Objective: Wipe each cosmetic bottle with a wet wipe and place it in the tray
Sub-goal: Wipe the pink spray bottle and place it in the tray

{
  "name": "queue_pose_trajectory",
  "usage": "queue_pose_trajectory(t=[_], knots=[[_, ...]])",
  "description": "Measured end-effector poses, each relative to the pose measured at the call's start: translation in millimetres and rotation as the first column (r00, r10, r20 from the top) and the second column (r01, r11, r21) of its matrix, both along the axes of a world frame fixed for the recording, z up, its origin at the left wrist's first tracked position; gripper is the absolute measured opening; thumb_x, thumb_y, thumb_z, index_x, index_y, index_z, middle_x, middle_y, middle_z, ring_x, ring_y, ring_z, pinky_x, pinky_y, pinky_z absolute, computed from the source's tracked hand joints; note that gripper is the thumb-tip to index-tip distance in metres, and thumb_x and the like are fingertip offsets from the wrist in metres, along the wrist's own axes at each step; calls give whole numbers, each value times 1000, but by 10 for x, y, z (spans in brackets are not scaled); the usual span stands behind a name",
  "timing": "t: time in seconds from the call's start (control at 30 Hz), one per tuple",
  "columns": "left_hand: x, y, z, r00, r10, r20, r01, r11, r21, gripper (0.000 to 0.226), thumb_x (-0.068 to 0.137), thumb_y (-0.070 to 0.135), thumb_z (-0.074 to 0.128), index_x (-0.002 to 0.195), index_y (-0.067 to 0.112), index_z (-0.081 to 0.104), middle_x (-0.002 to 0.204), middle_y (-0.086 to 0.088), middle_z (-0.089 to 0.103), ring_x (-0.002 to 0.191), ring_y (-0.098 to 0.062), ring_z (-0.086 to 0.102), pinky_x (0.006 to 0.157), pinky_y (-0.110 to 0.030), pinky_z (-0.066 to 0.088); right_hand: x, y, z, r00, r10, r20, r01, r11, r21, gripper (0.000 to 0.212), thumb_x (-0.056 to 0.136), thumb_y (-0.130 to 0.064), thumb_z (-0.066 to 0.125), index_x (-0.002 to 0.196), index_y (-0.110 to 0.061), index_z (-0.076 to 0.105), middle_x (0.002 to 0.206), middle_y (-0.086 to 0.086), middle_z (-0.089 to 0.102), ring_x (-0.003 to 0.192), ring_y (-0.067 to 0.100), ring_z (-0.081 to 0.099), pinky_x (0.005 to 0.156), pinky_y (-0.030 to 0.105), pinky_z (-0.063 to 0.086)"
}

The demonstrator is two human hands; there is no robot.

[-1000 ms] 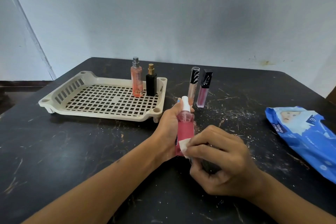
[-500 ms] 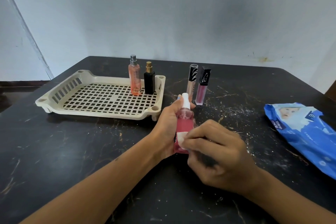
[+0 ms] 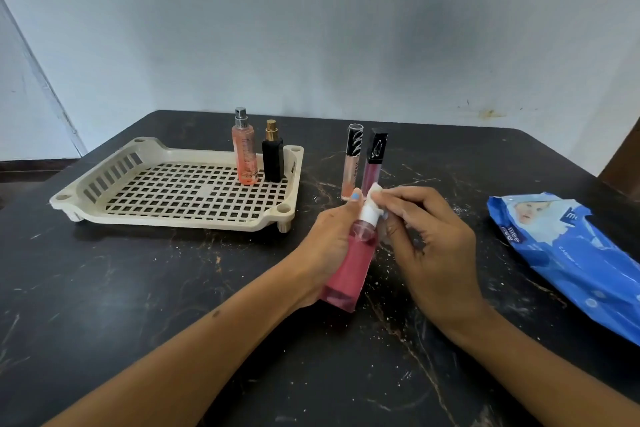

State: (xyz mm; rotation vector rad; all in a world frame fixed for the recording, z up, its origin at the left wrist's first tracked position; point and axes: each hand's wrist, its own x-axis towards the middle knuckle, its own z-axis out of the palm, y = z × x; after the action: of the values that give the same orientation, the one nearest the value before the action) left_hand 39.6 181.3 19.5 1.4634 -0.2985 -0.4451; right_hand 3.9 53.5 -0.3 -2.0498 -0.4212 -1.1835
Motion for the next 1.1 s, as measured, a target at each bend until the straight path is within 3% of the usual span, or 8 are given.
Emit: queue_pose_trajectory(t=[0.13, 0.23, 0.27, 0.43, 0.57, 0.83, 1.0, 1.1], knots=[[21, 17, -31, 1000, 29, 8, -28, 998, -51, 52, 98, 42, 31, 106, 1, 62, 68, -8, 64, 54, -10, 59, 53, -20, 48, -31, 27, 2, 999, 48, -13, -48, 999, 19, 21, 83, -3, 67, 103, -3, 73, 99, 1, 68, 96, 1, 63, 86, 13, 50], [47, 18, -48, 998, 62, -31, -65, 990, -127, 52, 98, 43, 30, 112, 6, 65, 104, -27, 64, 91, -31, 59, 83, -39, 50, -80, 61, -11, 995, 93, 23, -91, 994, -52, 22, 77, 3, 70, 97, -3, 75, 97, 4, 70, 98, 8, 66, 88, 19, 53], [54, 20, -48, 995, 71, -71, -82, 985, -153, 52, 98, 44, 30, 111, 8, 66, 104, -27, 61, 93, -33, 55, 83, -42, 47, -95, 69, -13, 993, 117, 31, -115, 990, -80, 21, 76, 4, 70, 96, -3, 75, 95, 5, 70, 96, 9, 67, 86, 19, 54], [112, 51, -73, 976, 42, -214, -91, 970, -223, 51, 95, 52, 33, 100, 21, 73, 65, -4, 40, 56, -15, 37, 52, -27, 33, -191, 142, 21, 962, 268, 50, -245, 931, -270, 16, 70, 3, 65, 80, -2, 76, 83, 6, 69, 75, 14, 62, 73, 17, 50], [109, 47, -65, 980, 47, -193, -90, 972, -218, 51, 96, 50, 32, 98, 20, 73, 63, -3, 37, 53, -13, 33, 51, -25, 28, -243, 181, 16, 940, 339, 42, -302, 881, -364, 13, 67, 6, 67, 75, -1, 75, 80, 7, 68, 68, 16, 57, 67, 19, 48], [78, 55, -12, 973, -52, -225, -15, 958, -287, 35, 96, 33, 40, 105, 8, 63, 97, -14, 58, 82, -21, 54, 75, -30, 46, -91, 82, -26, 995, 98, -15, -99, 989, -110, 22, 85, -6, 64, 105, -4, 73, 103, 4, 68, 100, 10, 64, 89, 21, 53], [63, 67, 8, 948, -48, -314, -37, 965, -261, 41, 93, 41, 43, 116, 13, 62, 65, -5, 44, 51, -13, 43, 49, -21, 37, -202, 145, 8, 970, 240, 41, -218, 931, -292, 16, 73, 4, 64, 82, -1, 76, 85, 7, 68, 76, 16, 62, 75, 17, 49], [67, 60, 24, 962, -6, -274, -53, 977, -208, 42, 94, 41, 42, 118, 12, 60, 59, -4, 45, 42, -11, 43, 43, -18, 36, -264, 199, 17, 934, 356, 21, -312, 844, -436, 13, 69, 5, 65, 77, 0, 75, 80, 8, 67, 68, 20, 57, 68, 22, 48]])
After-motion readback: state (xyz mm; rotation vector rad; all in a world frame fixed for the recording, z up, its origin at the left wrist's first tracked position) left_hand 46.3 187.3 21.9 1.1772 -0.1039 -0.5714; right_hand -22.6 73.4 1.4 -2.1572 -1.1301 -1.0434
